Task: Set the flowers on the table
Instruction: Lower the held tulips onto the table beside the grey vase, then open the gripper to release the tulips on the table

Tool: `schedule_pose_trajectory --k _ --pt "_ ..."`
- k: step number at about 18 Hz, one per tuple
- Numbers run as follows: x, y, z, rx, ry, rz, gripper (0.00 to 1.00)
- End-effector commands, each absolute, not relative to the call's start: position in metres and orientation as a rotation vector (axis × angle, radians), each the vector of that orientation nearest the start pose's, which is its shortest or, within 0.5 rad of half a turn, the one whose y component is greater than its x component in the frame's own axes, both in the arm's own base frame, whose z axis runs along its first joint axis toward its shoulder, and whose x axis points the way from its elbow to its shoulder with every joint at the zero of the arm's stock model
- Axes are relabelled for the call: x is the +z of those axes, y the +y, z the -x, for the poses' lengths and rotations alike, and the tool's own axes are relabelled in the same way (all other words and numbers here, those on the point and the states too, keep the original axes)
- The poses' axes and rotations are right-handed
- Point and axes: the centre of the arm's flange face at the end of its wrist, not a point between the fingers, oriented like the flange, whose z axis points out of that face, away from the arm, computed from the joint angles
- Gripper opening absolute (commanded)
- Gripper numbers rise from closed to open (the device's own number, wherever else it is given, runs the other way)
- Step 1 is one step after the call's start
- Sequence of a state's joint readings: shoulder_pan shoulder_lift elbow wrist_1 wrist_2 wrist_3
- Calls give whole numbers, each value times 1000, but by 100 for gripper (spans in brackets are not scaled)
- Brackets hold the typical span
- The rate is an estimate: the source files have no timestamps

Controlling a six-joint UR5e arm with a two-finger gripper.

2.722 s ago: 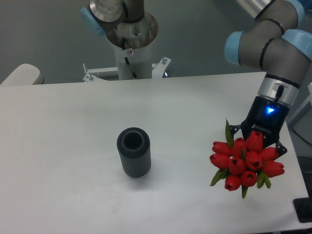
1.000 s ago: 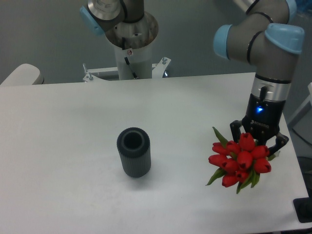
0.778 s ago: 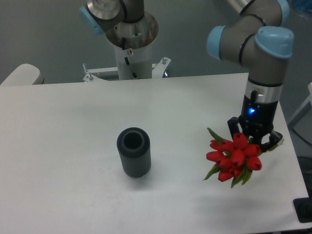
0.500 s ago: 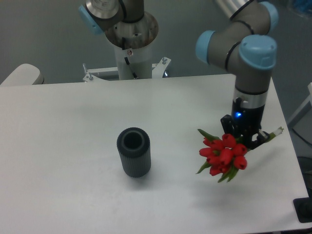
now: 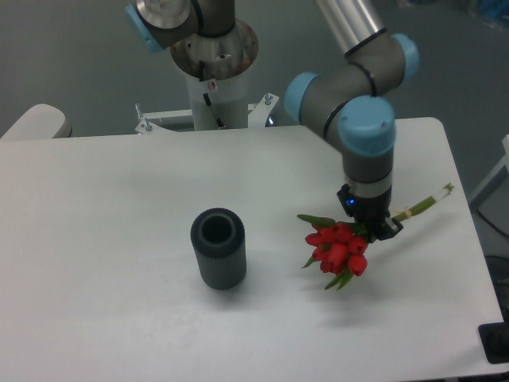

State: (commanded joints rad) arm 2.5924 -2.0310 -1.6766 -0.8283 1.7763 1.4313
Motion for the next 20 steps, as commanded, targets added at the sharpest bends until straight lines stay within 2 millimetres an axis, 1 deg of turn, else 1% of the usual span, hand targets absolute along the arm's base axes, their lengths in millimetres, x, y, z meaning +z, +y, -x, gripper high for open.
schedule_pose_trajectory --k 1,2,4,10,11,12,13,14,15,16,19,20 --pt "245 427 482 361 624 3201 28" --pt "233 427 482 334 575 3215 28" --pt "220 426 483 309 500 3234 30" --pt "209 425 484 281 494 3242 31" --pt "209 425 484 281 497 3242 34" --pt "210 426 484 284 494 3240 44" --pt "213 426 485 298 489 3235 68" --pt "219 427 487 318 485 3229 97" --pt "223 428 487 331 488 3224 100" --pt "230 428 487 342 490 3213 100" --pt "272 439 496 461 482 3153 100" --pt "289 447 498 496 482 3116 100"
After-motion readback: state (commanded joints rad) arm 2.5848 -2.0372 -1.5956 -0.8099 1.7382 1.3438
